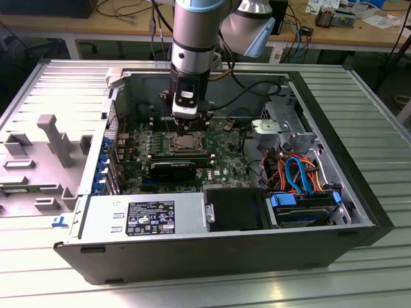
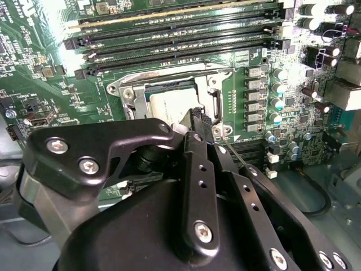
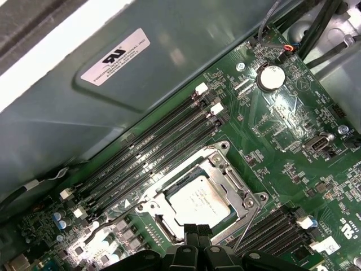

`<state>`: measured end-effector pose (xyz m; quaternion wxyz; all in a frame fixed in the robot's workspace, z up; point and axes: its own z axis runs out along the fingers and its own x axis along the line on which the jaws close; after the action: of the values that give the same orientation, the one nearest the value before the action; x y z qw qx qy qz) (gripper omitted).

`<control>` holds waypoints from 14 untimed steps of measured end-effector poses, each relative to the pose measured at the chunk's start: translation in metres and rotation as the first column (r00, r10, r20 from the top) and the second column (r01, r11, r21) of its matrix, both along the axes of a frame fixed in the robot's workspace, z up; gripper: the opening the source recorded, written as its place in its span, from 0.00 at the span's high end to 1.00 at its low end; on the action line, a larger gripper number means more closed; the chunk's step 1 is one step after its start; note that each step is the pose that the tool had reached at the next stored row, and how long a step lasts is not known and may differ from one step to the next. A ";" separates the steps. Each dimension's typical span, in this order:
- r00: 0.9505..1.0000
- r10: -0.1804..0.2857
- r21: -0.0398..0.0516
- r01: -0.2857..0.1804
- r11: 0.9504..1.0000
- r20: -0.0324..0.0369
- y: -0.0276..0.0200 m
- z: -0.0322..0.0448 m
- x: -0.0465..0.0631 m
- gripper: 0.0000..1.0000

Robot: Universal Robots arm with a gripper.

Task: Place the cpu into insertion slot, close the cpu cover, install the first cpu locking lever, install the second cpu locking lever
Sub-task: 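Install the first cpu locking lever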

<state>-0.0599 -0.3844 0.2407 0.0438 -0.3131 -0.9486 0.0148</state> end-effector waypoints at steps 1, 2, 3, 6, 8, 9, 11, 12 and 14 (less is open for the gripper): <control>1.000 0.002 0.000 -0.002 1.000 0.000 0.0000 0.0000 0.000 0.89; 1.000 0.003 0.000 -0.003 1.000 0.000 0.0000 0.0000 0.000 0.89; 1.000 0.004 0.000 -0.004 1.000 0.000 0.0000 0.0000 0.000 0.89; 1.000 0.007 0.000 -0.007 1.000 0.000 0.0000 0.0000 0.000 0.89; 1.000 0.009 0.000 -0.009 1.000 0.000 0.0000 0.0000 0.000 0.89; 1.000 0.011 0.000 -0.011 1.000 0.000 0.0000 0.0000 0.000 0.89; 1.000 0.013 0.000 -0.013 1.000 0.000 0.0000 0.0000 0.000 0.89; 1.000 0.014 0.000 -0.014 1.000 0.000 0.0000 0.0000 0.000 0.89; 1.000 0.016 0.000 -0.016 1.000 0.000 0.0000 0.0000 0.000 0.89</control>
<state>-0.0599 -0.3844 0.2407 0.0437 -0.3055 -0.9511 0.0152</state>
